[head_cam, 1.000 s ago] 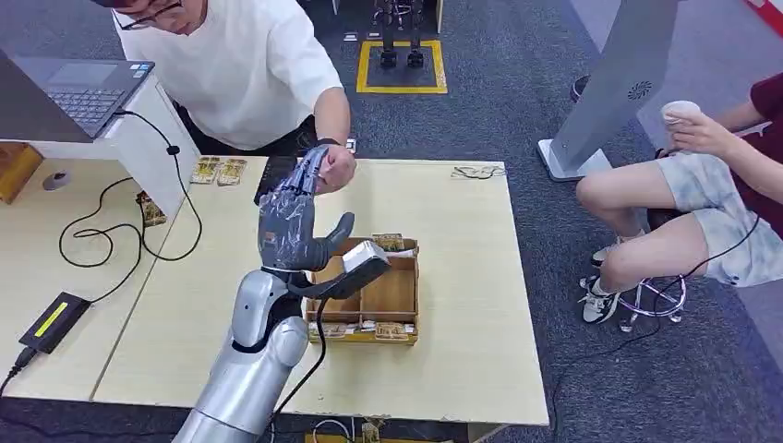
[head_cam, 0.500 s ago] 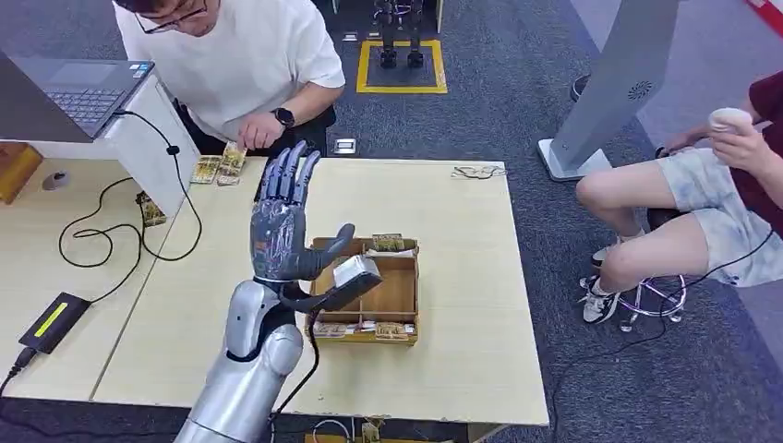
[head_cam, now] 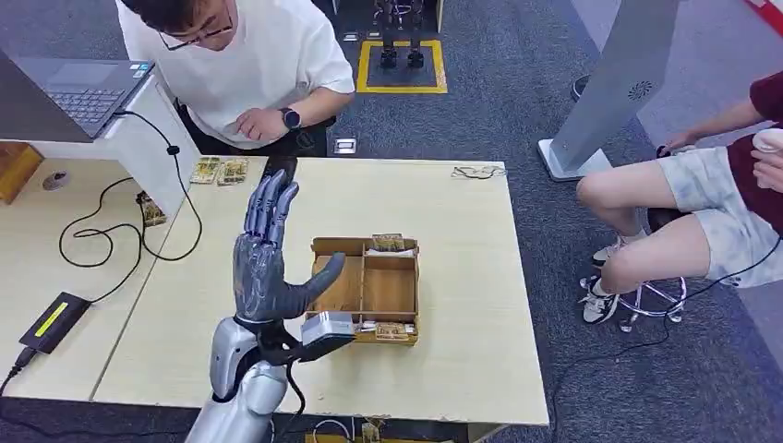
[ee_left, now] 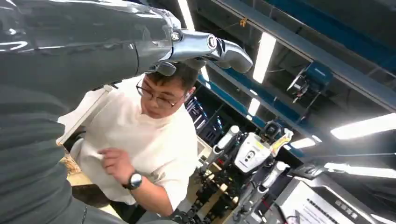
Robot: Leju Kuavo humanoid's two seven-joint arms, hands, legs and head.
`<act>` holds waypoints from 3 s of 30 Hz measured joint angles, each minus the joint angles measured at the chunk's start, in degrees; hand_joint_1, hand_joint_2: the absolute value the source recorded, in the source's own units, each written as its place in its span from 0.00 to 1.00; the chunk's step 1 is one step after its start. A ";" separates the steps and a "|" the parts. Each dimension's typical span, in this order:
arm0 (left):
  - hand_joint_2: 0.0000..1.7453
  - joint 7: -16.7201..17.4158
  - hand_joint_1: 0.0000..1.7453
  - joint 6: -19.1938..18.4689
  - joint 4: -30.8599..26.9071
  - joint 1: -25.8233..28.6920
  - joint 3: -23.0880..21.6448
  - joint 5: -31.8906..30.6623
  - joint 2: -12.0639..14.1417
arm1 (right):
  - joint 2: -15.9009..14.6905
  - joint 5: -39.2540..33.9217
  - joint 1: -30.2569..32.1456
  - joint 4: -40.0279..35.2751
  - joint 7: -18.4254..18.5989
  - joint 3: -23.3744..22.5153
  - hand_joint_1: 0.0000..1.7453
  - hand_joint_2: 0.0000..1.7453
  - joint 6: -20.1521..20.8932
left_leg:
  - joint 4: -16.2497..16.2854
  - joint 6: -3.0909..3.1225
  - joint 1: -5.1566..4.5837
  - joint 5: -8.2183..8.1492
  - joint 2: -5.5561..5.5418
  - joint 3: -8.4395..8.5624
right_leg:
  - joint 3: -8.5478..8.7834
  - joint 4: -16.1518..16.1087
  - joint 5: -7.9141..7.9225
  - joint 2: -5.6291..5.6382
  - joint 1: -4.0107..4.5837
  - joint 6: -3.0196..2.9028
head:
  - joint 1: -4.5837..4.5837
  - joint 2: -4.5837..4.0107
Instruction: Pass the card to the sensor for recognition and then transmit it.
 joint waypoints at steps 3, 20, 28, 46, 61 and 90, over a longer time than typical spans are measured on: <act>1.00 -0.04 0.00 0.02 -1.24 1.31 -0.59 0.13 0.48 | 0.61 0.00 0.17 -1.45 0.00 -0.30 0.00 1.00 0.19 | 0.00 0.00 0.00 0.00 0.00 -0.02 | 0.00 0.00 0.00 0.00 0.00 0.00 | 0.02 0.00; 1.00 -3.54 0.00 -1.93 -6.34 7.12 -2.38 0.00 2.80 | 3.08 0.00 0.28 -6.90 -0.59 -2.16 0.00 1.00 2.01 | -0.01 0.00 0.00 0.00 0.00 -0.02 | 0.00 0.00 0.00 0.00 0.00 0.00 | -0.02 0.00; 1.00 -9.20 0.00 -3.39 -6.58 9.12 -2.91 0.98 4.42 | 3.10 0.00 0.67 -8.00 -0.59 -2.16 0.00 1.00 2.47 | -0.01 0.00 0.00 0.00 0.00 -0.02 | -0.01 0.00 0.00 -0.01 0.00 0.00 | -0.02 0.00; 1.00 -6.27 0.00 -6.32 -4.28 8.39 -7.24 -10.85 6.91 | 2.53 0.00 0.61 -6.92 -1.01 -1.68 0.00 1.00 1.24 | -0.01 0.00 0.00 0.00 0.01 -0.01 | -0.03 0.00 0.00 0.00 0.00 0.00 | 0.00 0.00; 1.00 -0.26 0.00 -7.37 1.27 5.86 -11.41 -15.80 9.16 | 1.53 0.00 0.58 -5.20 -0.52 -1.18 0.00 1.00 0.96 | -0.01 0.00 0.00 0.00 0.01 -0.02 | -0.02 0.00 0.00 0.00 0.00 0.00 | 0.00 0.00; 1.00 12.13 0.00 -10.41 3.54 5.55 -11.71 -24.98 7.93 | 1.59 0.00 0.17 -5.92 0.61 -1.20 0.00 1.00 1.68 | -0.01 0.00 0.00 0.00 0.01 -0.02 | -0.02 0.00 0.00 0.00 0.00 0.00 | -0.02 0.00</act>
